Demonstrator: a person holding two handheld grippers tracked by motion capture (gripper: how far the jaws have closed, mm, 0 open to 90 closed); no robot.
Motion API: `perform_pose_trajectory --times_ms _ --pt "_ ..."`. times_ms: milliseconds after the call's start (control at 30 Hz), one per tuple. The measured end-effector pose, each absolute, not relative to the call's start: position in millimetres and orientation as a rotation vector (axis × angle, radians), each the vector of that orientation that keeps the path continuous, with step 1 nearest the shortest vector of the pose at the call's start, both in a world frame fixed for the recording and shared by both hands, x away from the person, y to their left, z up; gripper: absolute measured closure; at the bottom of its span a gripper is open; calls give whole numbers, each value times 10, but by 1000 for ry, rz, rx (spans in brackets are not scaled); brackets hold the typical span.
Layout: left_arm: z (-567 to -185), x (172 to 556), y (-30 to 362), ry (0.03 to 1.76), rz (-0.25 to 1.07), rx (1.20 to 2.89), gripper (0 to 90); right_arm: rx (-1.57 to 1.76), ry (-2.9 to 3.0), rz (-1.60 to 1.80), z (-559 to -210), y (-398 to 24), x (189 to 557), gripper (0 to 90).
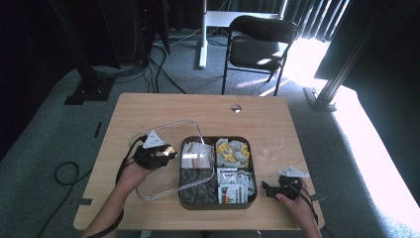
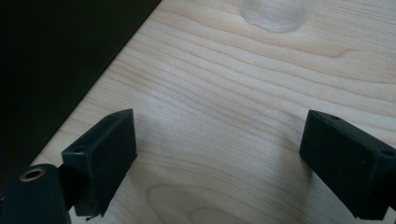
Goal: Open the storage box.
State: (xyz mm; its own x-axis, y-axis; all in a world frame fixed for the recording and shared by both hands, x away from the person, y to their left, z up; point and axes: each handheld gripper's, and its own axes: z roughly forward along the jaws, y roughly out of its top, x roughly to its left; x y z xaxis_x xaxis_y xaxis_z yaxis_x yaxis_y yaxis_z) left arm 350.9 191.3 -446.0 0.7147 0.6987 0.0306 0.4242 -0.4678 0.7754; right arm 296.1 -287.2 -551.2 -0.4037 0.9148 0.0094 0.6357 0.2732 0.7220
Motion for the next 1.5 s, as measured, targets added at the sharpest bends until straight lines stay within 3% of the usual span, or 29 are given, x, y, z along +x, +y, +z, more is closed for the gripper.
perform_pose_trajectory --times_ms 967,1500 --pt "-4643 3416 2804 1123 590 1990 590 1400 2139 920 -5511 -2872 2961 103" --pt "-4949 3480 2899 1247 658 1911 590 1401 2139 920 -5512 -2871 2961 104"
